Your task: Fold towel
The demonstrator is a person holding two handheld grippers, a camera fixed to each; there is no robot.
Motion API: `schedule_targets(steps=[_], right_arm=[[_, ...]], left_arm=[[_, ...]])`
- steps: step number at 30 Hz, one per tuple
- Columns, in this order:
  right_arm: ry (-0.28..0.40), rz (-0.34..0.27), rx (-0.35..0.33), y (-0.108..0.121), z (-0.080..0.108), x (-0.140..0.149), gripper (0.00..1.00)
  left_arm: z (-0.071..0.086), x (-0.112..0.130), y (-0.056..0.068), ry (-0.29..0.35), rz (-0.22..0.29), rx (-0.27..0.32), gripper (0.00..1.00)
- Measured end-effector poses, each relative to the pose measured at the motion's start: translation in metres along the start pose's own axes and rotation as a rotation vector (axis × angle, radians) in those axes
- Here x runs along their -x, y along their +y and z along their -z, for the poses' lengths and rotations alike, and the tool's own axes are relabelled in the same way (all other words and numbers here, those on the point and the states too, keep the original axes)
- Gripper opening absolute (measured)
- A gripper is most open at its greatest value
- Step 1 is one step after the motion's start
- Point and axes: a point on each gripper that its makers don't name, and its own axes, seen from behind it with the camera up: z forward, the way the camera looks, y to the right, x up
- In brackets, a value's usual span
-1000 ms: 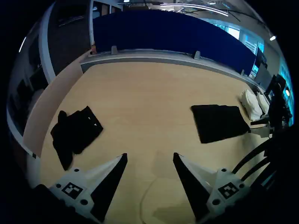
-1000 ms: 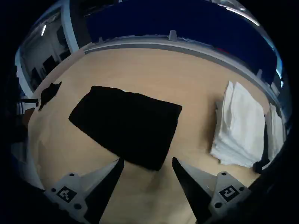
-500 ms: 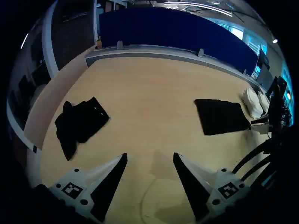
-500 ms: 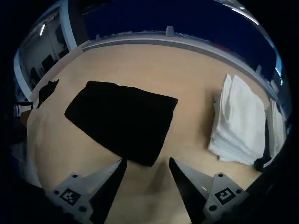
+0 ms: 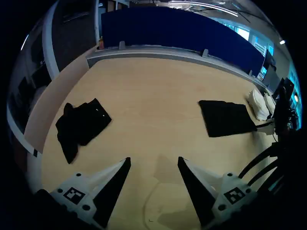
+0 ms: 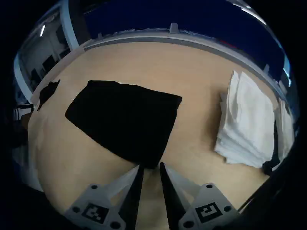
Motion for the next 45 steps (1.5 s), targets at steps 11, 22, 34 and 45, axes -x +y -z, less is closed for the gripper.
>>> schedule_targets(steps=[11,22,34,45], right_arm=[[-0.011,0.015,-0.013,-0.004,-0.004,0.004,0.17],[0.01,0.014,-0.017,-0.01,0.005,0.0,0.09],[0.101,0.053,-0.026,-0.022,0.03,-0.047,0.08],[0.149,0.191,-0.05,-0.055,0.043,-0.107,0.07]], left_arm=[[-0.001,0.002,-0.002,-0.002,0.0,0.0,0.91],[-0.002,0.003,0.0,-0.003,0.003,0.003,0.91],[0.003,-0.001,0.0,0.005,0.005,0.005,0.91],[0.008,-0.002,0.0,0.018,0.01,0.011,0.91]])
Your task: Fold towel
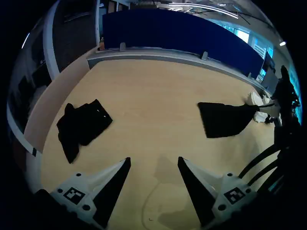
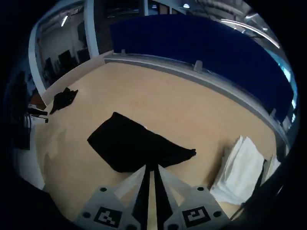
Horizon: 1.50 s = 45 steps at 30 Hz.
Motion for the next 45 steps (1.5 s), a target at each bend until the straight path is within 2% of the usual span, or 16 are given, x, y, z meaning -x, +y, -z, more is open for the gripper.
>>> schedule_targets(steps=[11,14,20,24,30,35,39,45], right_arm=[[0.002,0.071,-0.035,-0.024,-0.012,-0.026,0.07],[0.002,0.106,-0.055,-0.038,-0.014,-0.036,0.07],[-0.001,0.192,-0.124,-0.082,-0.034,-0.055,0.07],[-0.018,0.23,-0.182,-0.118,-0.06,-0.058,0.07],[-0.066,0.235,-0.256,-0.164,-0.104,-0.041,0.07],[-0.125,0.214,-0.293,-0.185,-0.13,-0.013,0.07],[-0.139,0.204,-0.298,-0.19,-0.136,-0.003,0.07],[-0.141,0.192,-0.301,-0.188,-0.134,-0.003,0.07]], left_arm=[[0.005,0.001,-0.002,0.01,0.005,0.009,0.91],[0.005,0.002,-0.004,0.014,0.013,0.011,0.91],[0.006,0.002,-0.006,0.029,0.027,0.013,0.91],[0.005,0.004,-0.006,0.037,0.021,0.014,0.91],[0.008,0.006,0.0,0.047,0.022,0.022,0.91],[0.007,0.011,0.004,0.049,0.045,0.032,0.91],[0.007,0.013,0.004,0.048,0.053,0.035,0.91],[0.007,0.01,0.003,0.05,0.047,0.035,0.91]])
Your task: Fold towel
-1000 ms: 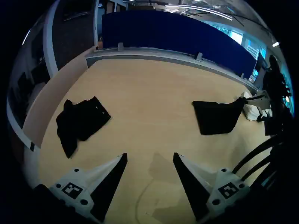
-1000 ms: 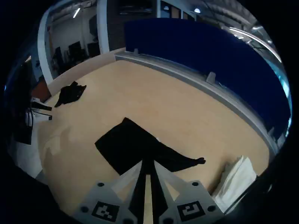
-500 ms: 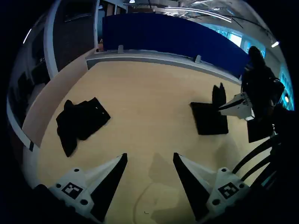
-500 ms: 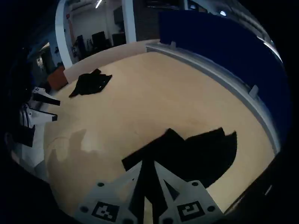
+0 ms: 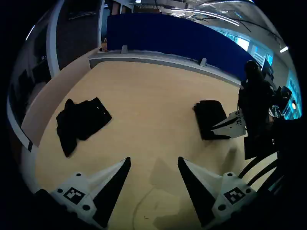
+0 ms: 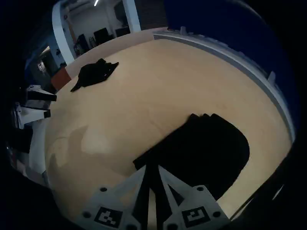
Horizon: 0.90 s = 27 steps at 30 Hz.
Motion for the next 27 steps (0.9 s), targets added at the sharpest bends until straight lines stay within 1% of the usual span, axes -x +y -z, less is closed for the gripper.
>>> schedule_targets(steps=[5,7,9,15,17,23,27], right_arm=[[0.026,0.002,0.011,0.002,0.006,-0.005,0.11],[0.047,0.005,0.014,0.001,0.011,-0.009,0.18],[0.066,0.004,0.016,0.0,0.017,-0.011,0.36],[0.103,-0.028,0.03,0.006,0.033,-0.01,0.61],[0.115,-0.044,0.044,0.01,0.038,-0.008,0.63],[0.136,-0.09,0.096,0.023,0.052,0.005,0.82],[0.136,-0.115,0.153,0.035,0.061,0.02,0.9]], left_arm=[[0.0,-0.004,0.001,0.002,-0.003,0.001,0.91],[0.0,-0.005,0.001,0.003,-0.003,0.003,0.91],[0.0,-0.005,0.002,0.003,-0.004,0.004,0.91],[-0.001,-0.006,0.004,0.003,-0.003,0.005,0.91],[-0.001,-0.007,0.005,0.004,-0.003,0.006,0.91],[-0.001,-0.01,0.006,0.005,-0.007,0.006,0.91],[-0.001,-0.012,0.007,0.006,-0.007,0.008,0.91]])
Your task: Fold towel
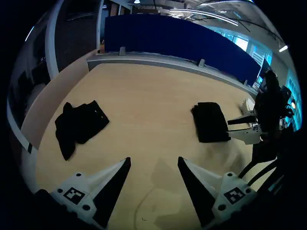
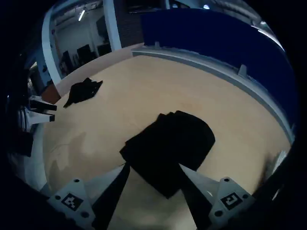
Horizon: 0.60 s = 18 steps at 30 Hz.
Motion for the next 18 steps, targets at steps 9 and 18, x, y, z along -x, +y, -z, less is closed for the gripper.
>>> schedule_targets(steps=[9,18], right_arm=[[-0.021,-0.031,0.059,0.016,0.01,0.027,0.96],[-0.043,-0.027,0.075,0.02,0.009,0.04,0.96]], left_arm=[[0.0,-0.002,0.004,0.001,-0.007,0.005,0.91],[0.001,-0.002,0.006,0.0,-0.009,0.006,0.91]])
